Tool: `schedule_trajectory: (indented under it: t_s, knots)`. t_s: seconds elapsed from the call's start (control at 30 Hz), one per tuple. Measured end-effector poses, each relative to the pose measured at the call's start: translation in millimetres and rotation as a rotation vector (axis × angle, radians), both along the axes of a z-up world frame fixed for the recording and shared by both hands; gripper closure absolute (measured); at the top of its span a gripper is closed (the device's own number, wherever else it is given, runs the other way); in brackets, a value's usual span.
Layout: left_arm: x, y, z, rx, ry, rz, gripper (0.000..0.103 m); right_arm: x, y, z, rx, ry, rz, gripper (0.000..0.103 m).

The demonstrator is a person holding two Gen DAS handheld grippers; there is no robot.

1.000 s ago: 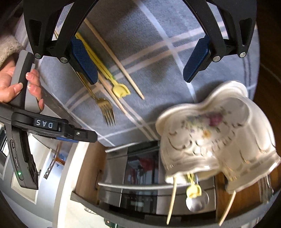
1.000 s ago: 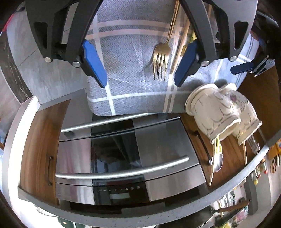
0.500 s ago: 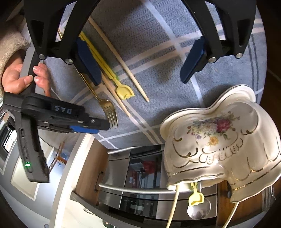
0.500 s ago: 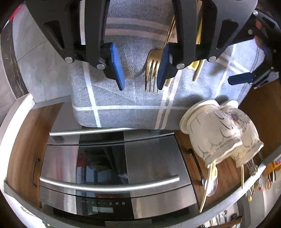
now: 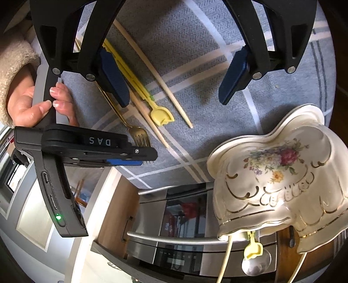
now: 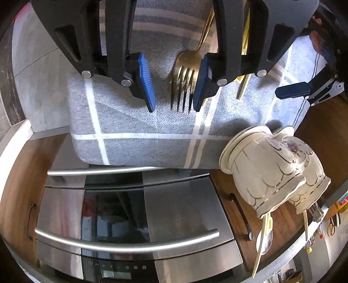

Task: Organize utensils
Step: 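Close the right tool on the gold fork handle, then grasp the yellow-handled spoon with the left tool while the right tool lifts the fork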

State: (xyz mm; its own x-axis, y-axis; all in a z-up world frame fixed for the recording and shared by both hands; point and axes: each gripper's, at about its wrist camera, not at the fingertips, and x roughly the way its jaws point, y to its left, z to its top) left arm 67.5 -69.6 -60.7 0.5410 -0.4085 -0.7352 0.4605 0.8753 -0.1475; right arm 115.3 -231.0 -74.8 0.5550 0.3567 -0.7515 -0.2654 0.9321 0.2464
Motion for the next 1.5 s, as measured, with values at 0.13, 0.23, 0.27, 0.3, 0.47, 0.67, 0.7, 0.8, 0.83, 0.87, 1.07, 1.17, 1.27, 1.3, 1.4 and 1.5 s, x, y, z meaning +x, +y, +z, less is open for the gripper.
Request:
schedule_trajectory:
  t_s: [0.13, 0.23, 0.27, 0.3, 0.47, 0.67, 0.7, 0.8, 0.83, 0.87, 1.07, 1.17, 1.27, 1.3, 1.4, 1.5]
  knots:
    - [0.3, 1.1, -0.6, 0.002, 0.003, -0.001, 0.02, -1.6, 5.7, 0.8, -0.009, -0.012, 0.022, 0.082]
    - [1.0, 1.0, -1.0, 0.001, 0.007, -0.003, 0.022, -4.6, 2.9, 2.7, -0.001, -0.019, 0.012, 0.083]
    - [1.1, 0.4, -1.0, 0.0, 0.008, -0.005, 0.023, -5.8, 1.7, 3.4, 0.0, -0.02, 0.009, 0.084]
    - [1.3, -0.3, -0.9, 0.0, 0.007, -0.008, 0.024, -6.4, 0.4, 4.6, 0.002, -0.019, 0.006, 0.084]
    - [2.3, -8.2, 0.4, -0.031, 0.014, -0.047, 0.041, -12.9, -9.6, 13.2, 0.04, -0.028, -0.004, 0.097]
    - [3.3, -19.0, -5.2, -0.041, 0.029, -0.079, 0.05, -15.6, -17.3, 13.5, 0.048, -0.02, -0.014, 0.099]
    - [3.5, -20.8, -5.7, -0.038, 0.03, -0.084, 0.056, -16.6, -18.1, 14.5, 0.049, -0.023, -0.013, 0.1]
    - [1.4, -26.1, -4.3, -0.005, 0.014, -0.097, 0.065, -21.3, -24.0, 20.0, 0.057, -0.038, -0.009, 0.101]
    - [0.6, -28.0, -4.3, 0.011, 0.01, -0.097, 0.068, -22.7, -26.7, 22.0, 0.061, -0.043, -0.008, 0.101]
    - [0.8, -29.6, -4.7, 0.026, 0.007, -0.095, 0.07, -24.7, -30.2, 24.9, 0.065, -0.053, -0.009, 0.101]
    - [6.0, -27.0, -10.7, 0.046, 0.06, -0.069, 0.075, -33.1, -48.4, 36.0, 0.093, -0.088, -0.029, 0.101]
    - [6.7, -23.4, -10.9, 0.06, 0.07, -0.063, 0.08, -34.2, -52.8, 36.3, 0.101, -0.087, -0.032, 0.101]
    - [6.3, -29.4, -11.5, 0.128, 0.034, -0.054, 0.086, -35.4, -53.4, 37.0, 0.107, -0.091, -0.03, 0.101]
    - [6.4, -31.8, -11.9, 0.145, 0.024, -0.053, 0.086, -35.5, -53.0, 37.5, 0.107, -0.092, -0.029, 0.101]
    - [8.3, -40.7, -12.6, 0.191, -0.007, -0.059, 0.086, -36.2, -49.6, 38.7, 0.101, -0.098, -0.022, 0.101]
    - [11.6, -47.3, -13.2, 0.219, -0.025, -0.059, 0.086, -36.6, -45.7, 38.2, 0.097, -0.097, -0.012, 0.101]
